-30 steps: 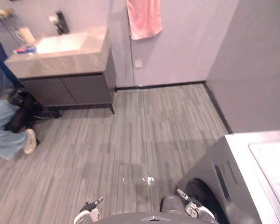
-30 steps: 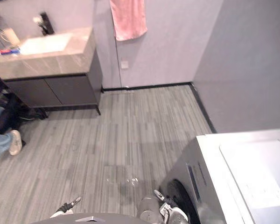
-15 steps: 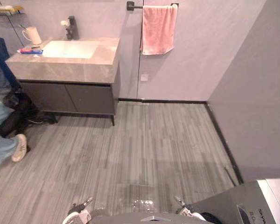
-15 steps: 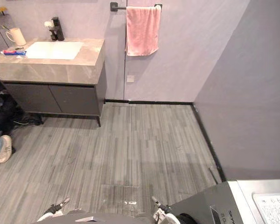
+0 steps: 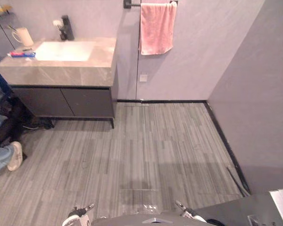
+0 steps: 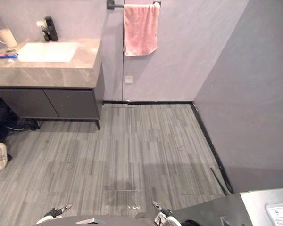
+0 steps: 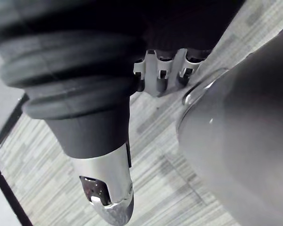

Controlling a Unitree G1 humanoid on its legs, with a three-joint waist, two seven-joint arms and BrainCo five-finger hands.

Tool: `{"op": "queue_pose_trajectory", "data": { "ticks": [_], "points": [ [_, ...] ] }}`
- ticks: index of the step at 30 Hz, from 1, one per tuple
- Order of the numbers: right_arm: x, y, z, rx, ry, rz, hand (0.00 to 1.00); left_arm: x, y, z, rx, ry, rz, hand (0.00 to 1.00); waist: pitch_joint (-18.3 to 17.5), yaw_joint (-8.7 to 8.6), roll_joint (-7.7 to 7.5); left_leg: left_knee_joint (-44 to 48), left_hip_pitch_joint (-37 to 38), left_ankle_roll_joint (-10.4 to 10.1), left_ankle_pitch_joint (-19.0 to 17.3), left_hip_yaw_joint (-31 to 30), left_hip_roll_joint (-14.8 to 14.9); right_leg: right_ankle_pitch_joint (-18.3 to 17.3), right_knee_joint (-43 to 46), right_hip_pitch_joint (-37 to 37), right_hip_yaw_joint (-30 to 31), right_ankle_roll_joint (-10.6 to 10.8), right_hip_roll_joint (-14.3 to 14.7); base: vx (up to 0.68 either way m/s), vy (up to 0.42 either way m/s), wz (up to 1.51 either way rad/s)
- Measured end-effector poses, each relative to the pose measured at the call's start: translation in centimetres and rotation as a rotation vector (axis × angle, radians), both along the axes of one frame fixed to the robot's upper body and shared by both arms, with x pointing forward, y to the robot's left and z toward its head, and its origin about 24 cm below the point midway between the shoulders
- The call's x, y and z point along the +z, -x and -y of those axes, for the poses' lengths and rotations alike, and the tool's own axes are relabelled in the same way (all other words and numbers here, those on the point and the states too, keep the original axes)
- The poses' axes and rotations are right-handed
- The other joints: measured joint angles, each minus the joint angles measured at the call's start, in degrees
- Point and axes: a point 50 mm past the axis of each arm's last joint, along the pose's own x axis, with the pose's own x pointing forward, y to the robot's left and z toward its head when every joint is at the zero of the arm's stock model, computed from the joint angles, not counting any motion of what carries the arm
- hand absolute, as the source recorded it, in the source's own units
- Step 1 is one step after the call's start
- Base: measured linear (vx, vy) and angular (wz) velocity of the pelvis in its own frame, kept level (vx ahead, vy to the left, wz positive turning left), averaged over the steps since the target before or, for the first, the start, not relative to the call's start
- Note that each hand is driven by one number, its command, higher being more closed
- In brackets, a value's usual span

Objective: Pick up the laundry basket with both hands and put the clothes into the washing machine.

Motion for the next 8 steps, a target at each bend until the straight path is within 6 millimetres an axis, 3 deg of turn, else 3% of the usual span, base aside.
{"op": "queue_pose_trajectory", "data": {
  "ticks": [1,4,8],
  "points": [
    [0.0,-0.1,-0.1,0.002,-0.002,0.001,0.00,0.0,-0.1,0.0,0.000,0.001,0.001,0.00,-0.2,-0.09,-0.37,-1.4,0.0,-0.2,1.1,-0.3,0.2,0.0,-1.7,0.5,0.0,0.0,0.7,0.00,-0.163,-0.02],
    [0.0,-0.1,0.1,0.004,0.001,0.000,0.00,0.0,-0.4,0.7,0.010,0.020,0.014,0.00,0.9,-0.20,0.40,-4.5,1.1,-0.7,3.5,-1.8,0.7,0.1,-5.9,3.2,-1.8,1.6,1.7,-0.01,-0.142,0.14],
    [-0.2,1.5,0.8,0.005,0.013,-0.039,0.00,-0.1,-0.3,0.9,0.010,0.026,0.012,0.00,0.7,0.03,0.33,-5.6,1.1,-0.9,4.5,-3.9,0.8,0.6,-9.3,5.8,-3.9,2.5,2.1,-0.02,-0.060,0.24]
  ]
}}
